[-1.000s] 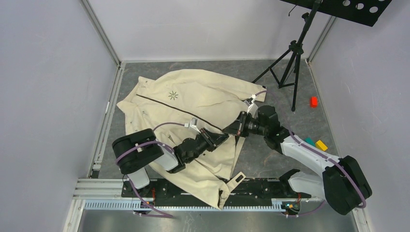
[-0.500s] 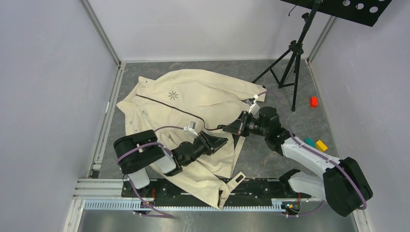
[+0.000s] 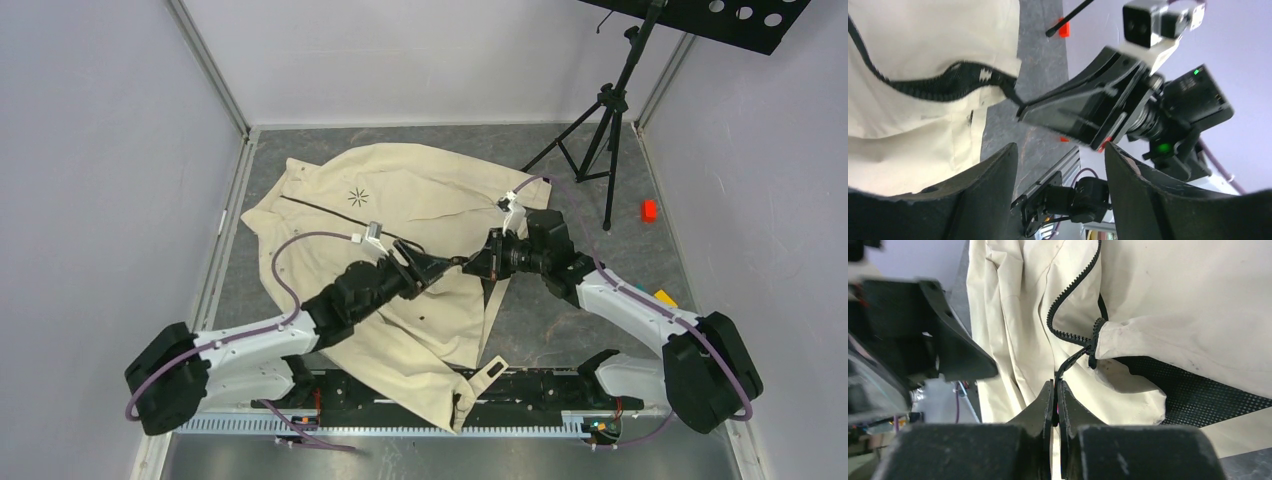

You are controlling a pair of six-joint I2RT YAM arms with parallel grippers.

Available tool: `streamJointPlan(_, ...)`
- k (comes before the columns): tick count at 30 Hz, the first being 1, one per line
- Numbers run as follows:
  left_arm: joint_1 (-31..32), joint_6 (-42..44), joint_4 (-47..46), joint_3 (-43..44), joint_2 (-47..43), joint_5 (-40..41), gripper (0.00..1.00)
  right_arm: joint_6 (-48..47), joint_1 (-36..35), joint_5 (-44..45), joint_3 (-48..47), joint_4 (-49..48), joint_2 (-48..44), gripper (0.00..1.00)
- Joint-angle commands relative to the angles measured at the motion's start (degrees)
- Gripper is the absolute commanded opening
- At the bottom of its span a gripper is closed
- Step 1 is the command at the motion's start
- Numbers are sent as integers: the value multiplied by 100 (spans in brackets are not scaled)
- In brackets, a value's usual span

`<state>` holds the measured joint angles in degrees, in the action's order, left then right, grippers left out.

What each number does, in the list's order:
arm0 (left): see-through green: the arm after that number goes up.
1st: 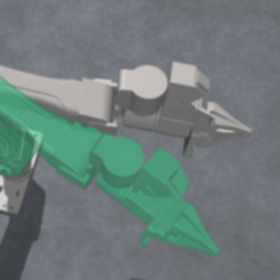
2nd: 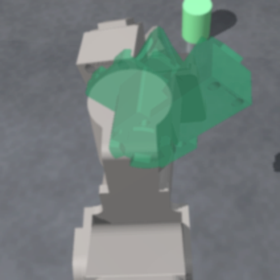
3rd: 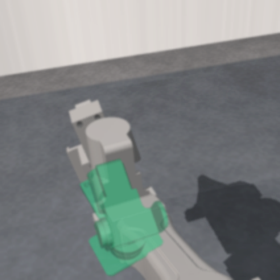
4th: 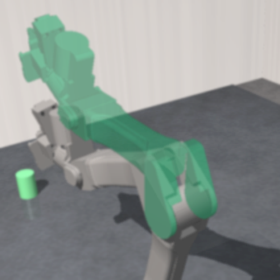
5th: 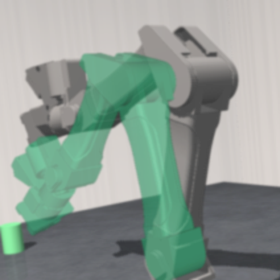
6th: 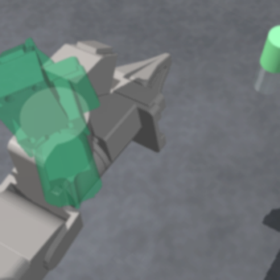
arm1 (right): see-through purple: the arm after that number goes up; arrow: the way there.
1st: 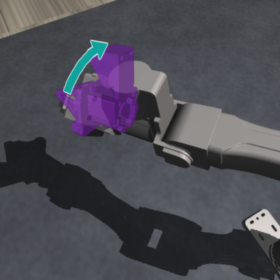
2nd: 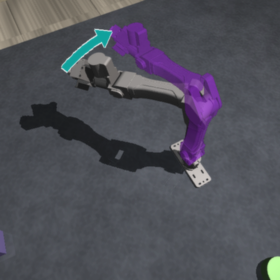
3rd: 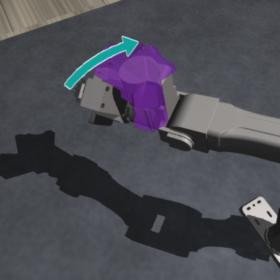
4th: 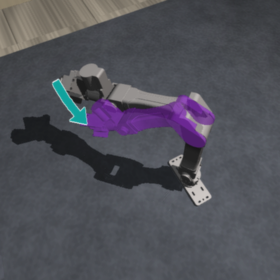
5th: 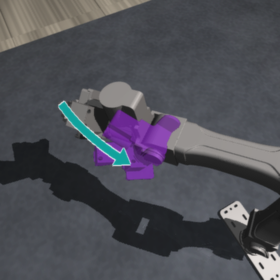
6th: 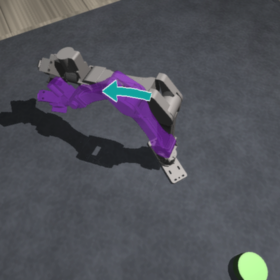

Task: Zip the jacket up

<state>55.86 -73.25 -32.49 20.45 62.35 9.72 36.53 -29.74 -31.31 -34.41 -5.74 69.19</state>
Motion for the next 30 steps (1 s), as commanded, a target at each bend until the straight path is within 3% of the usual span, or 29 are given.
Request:
streamJointPlan(1,-517,-503,2779,734,-284,-618,68,-873,-6,-111,-291,342,33,5)
streamJointPlan(3,-659,-789,3067,966,-208,-868,66,-1019,-15,-139,-335,401,43,0)
streamJointPlan(7,-783,-1078,3023,1242,45,-1231,65,-1226,-15,-158,-356,481,26,0)
streamJointPlan(17,-868,-1435,1815,1558,1217,-2167,58,-1425,-18,-277,-470,562,52,0)
streamJointPlan(23,-891,-1911,1503,1534,1434,-1914,48,-1423,-32,-277,-456,531,26,0)
streamJointPlan(30,-910,-2427,1262,1576,1752,-1712,50,-1447,-50,-318,-452,530,-1,0)
